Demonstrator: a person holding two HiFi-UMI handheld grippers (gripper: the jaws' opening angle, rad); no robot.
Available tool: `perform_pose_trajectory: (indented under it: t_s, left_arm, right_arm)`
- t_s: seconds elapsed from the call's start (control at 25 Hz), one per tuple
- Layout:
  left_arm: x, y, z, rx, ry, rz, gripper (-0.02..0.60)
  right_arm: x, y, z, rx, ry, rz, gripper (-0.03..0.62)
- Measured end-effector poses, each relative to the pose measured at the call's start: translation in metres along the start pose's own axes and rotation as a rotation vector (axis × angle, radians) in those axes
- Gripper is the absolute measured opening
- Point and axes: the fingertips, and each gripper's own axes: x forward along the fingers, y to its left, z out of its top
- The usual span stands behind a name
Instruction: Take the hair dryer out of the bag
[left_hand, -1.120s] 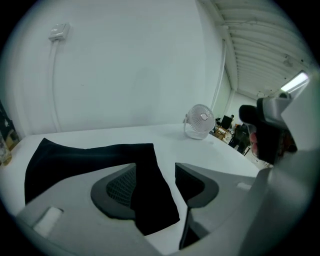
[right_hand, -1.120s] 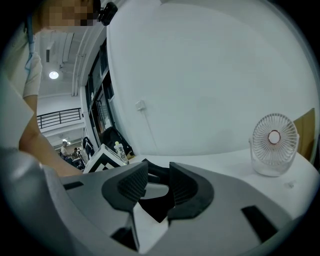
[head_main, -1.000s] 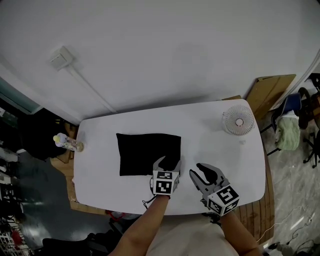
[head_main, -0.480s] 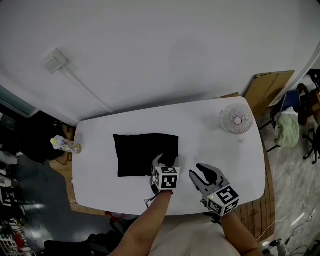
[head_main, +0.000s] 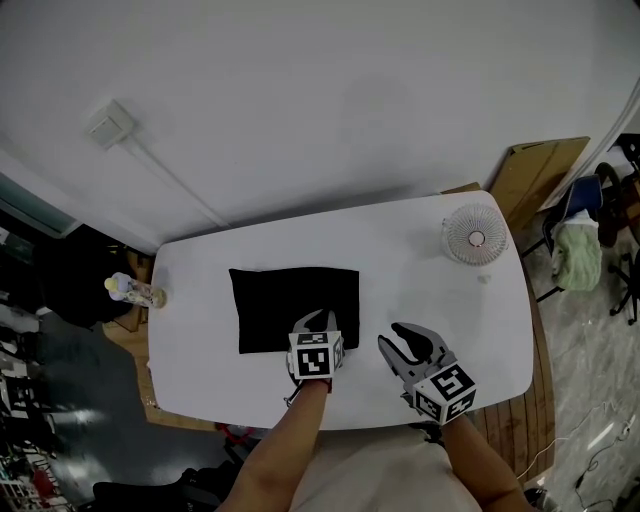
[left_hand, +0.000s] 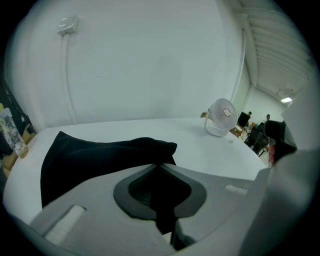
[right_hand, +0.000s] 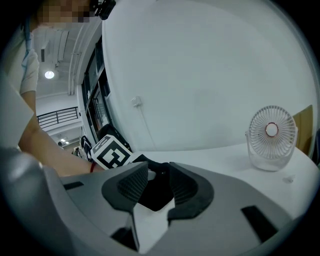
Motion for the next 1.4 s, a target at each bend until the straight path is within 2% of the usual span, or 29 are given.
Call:
perform_pose_trajectory:
  t_s: [0.64,1.08,1.4]
  left_arm:
    - [-0.023,0.029,0.024,-0.151,0.002,-0.105,0.020]
    - [-0.025,0.055,0.035,-0.171,0.036,-0.108,0.020]
    - [-0.016,0.066,0.032,-0.226,0.060,-0.136,0.020]
  right_arm:
    - [0.038,0.008,-0.003,-0.041,0.054,0.040,0.127]
    - [0.093,0.003,-0.019,-0.084,0.152,0.040,0.127]
    - [0.137,0.001,-0.033,-0.120,0.263,0.054,0.127]
